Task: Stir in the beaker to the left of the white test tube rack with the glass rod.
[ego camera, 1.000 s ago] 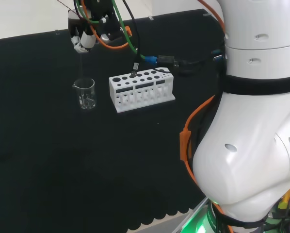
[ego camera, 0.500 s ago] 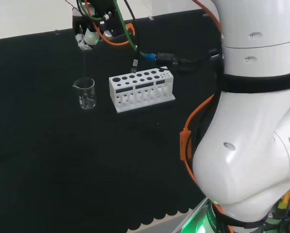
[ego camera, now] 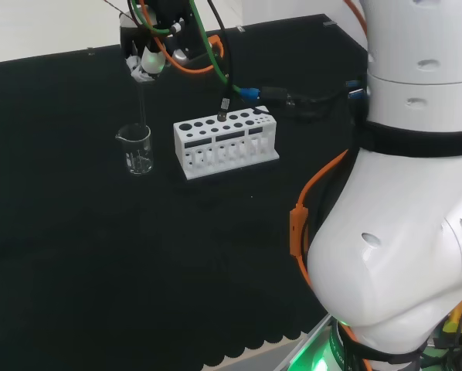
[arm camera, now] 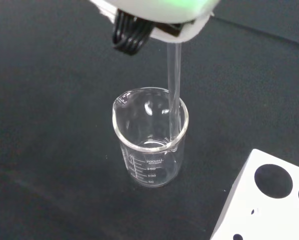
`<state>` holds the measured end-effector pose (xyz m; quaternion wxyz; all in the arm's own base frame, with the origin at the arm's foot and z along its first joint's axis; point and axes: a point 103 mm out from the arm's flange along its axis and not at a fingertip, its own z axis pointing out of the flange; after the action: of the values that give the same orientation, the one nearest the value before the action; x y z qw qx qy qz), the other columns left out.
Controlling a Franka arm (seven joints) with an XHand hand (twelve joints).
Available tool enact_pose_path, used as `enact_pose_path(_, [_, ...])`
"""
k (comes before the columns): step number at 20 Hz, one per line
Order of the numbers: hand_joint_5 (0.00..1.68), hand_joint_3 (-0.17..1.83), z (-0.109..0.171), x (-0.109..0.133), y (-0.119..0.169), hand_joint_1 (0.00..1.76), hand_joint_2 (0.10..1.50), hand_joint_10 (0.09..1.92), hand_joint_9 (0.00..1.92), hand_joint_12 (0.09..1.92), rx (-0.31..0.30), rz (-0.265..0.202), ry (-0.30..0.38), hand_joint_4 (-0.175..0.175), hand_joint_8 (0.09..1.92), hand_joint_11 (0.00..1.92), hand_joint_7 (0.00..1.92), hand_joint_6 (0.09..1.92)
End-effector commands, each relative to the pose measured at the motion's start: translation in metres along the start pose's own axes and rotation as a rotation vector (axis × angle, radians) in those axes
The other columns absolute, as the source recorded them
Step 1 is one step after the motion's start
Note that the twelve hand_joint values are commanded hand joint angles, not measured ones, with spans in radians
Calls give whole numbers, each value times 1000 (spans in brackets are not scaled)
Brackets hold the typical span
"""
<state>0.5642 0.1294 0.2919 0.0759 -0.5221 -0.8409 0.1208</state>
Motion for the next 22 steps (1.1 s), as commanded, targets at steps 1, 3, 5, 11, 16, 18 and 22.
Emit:
enact_pose_path(1, [1083,783,3,8,-18,1190,688,682,1728,923,-18,-9,-7,-175,849,1690,1604,1046])
enact_pose_path(3, [1083,783,6,11,-19,1190,688,682,1728,923,-17,-4,8,-175,849,1690,1604,1046])
enact_pose_path(5, [1083,783,5,11,-18,1190,688,682,1728,923,-11,-7,5,-175,849,1690,1604,1046])
enact_pose_path(11, [1083,783,6,17,-4,1190,688,683,1728,923,-10,-24,23,-175,849,1690,1604,1046])
enact_pose_path(16, [1083,783,6,11,15,1190,688,683,1727,923,-1,-33,35,-175,848,1690,1604,1045])
enact_pose_path(18, [1083,783,6,9,20,1190,688,683,1727,923,0,-35,39,-175,848,1690,1604,1045])
enact_pose_path(22, [1083,782,6,2,29,1190,688,683,1727,923,5,-35,39,-175,848,1690,1604,1045])
